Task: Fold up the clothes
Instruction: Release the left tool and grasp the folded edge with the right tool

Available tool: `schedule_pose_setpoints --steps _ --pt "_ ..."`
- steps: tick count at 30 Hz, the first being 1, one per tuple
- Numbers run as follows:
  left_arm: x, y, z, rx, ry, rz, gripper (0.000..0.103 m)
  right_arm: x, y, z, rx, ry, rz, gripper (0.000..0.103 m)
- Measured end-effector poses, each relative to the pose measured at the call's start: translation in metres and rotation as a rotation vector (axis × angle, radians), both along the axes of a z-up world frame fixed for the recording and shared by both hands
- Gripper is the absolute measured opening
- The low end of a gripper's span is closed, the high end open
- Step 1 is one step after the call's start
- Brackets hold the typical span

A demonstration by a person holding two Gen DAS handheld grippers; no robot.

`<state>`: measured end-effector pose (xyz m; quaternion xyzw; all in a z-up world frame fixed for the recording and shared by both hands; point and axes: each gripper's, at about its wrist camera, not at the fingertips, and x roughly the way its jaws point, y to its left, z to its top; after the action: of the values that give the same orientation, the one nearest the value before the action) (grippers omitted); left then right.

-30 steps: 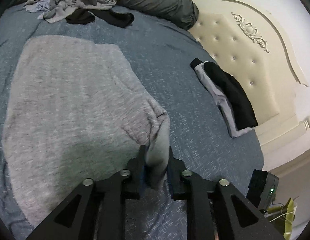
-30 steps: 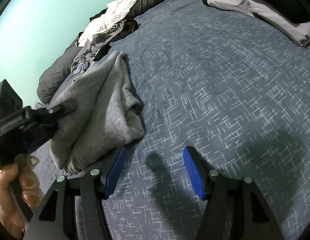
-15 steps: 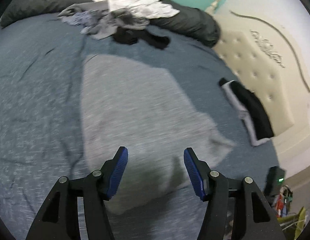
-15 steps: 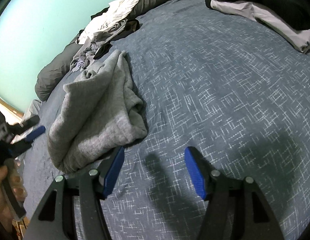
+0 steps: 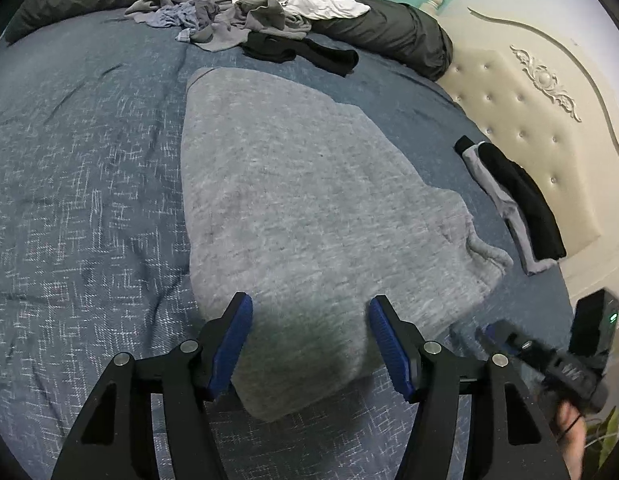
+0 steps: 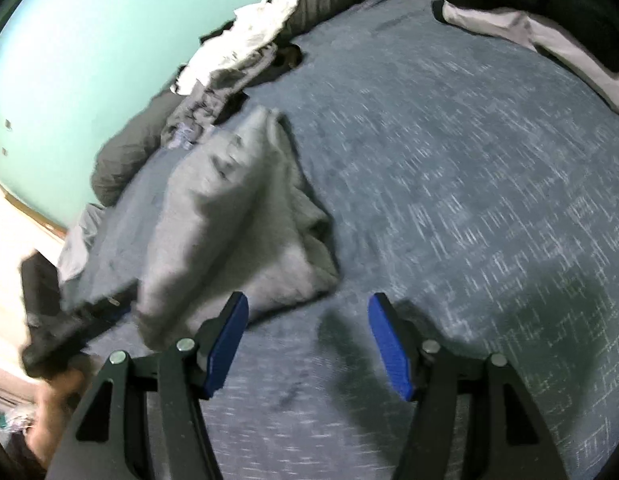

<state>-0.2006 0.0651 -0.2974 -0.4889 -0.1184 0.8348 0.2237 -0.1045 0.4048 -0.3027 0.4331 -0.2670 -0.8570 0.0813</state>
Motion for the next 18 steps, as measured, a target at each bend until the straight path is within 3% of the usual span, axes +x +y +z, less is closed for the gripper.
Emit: schedule_pose_setpoints --steps 6,16,17,18 --pt "0.002 -0.004 -0.003 0.031 0.000 0.001 0.065 -0.022 -0.012 0.038 0.012 0.044 0.060 0.066" --pt "0.005 -0.008 -0.004 0.043 0.004 -0.008 0.066 -0.072 -0.039 0.041 0.090 -0.024 0.177 0.067" --pt "0.005 -0.008 -0.004 0.045 0.003 -0.008 0.066 -0.075 -0.041 0.039 0.093 -0.033 0.187 0.063" --pt "0.004 -0.008 -0.004 0.046 0.001 -0.008 0.066 -0.077 -0.043 0.037 0.095 -0.042 0.195 0.051"
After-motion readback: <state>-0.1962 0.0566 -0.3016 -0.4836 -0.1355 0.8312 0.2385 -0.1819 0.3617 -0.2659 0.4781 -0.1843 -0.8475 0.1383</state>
